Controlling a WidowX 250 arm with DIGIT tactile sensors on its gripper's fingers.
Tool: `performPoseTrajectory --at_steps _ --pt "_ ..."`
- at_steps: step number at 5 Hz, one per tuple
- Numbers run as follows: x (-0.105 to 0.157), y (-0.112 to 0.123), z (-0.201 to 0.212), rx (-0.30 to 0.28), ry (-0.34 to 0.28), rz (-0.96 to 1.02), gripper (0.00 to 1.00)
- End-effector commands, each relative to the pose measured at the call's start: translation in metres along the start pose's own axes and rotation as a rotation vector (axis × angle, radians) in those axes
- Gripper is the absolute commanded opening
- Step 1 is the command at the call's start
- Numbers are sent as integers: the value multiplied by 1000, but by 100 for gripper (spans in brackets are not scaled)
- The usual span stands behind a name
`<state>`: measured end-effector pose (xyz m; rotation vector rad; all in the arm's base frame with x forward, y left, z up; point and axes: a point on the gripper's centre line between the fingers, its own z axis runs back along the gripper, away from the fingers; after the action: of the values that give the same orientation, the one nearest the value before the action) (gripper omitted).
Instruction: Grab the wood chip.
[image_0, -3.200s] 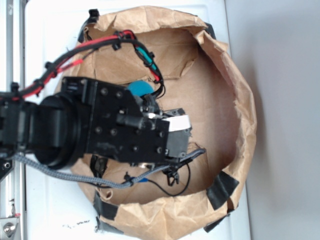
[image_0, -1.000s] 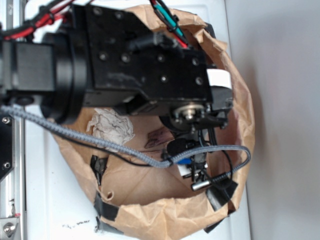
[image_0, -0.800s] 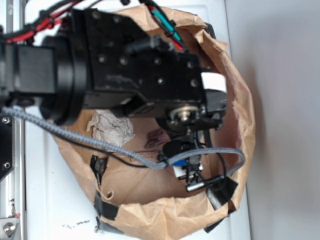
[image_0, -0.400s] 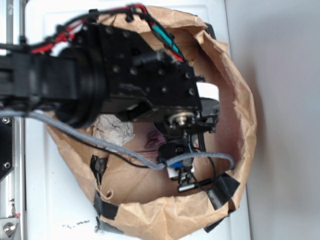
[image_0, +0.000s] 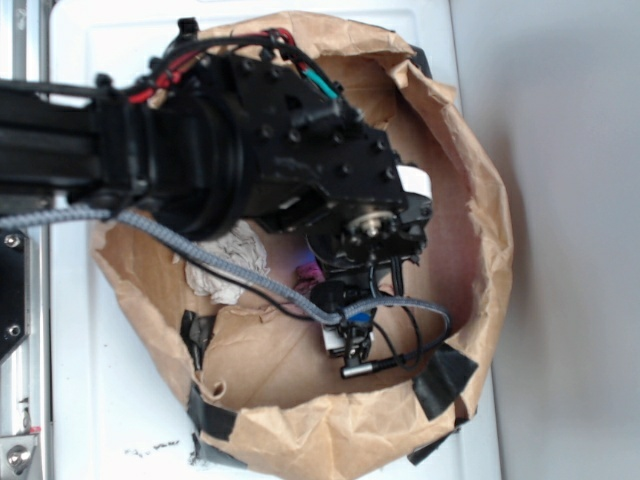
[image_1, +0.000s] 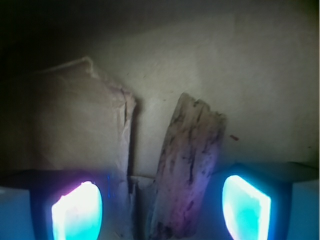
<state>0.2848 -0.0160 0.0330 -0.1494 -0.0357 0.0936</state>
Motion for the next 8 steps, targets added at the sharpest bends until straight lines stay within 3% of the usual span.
performPoseTrajectory --at_steps 1,2,3,7,8 --pt "1 -7 -3 8 -7 -62 100" --pt "-1 -10 -10 18 15 -80 100" --pt "-5 -13 -14 62 -19 -81 0" --pt "1 -10 -3 45 -33 -55 0" --pt "5 -13 22 0 -77 -27 0"
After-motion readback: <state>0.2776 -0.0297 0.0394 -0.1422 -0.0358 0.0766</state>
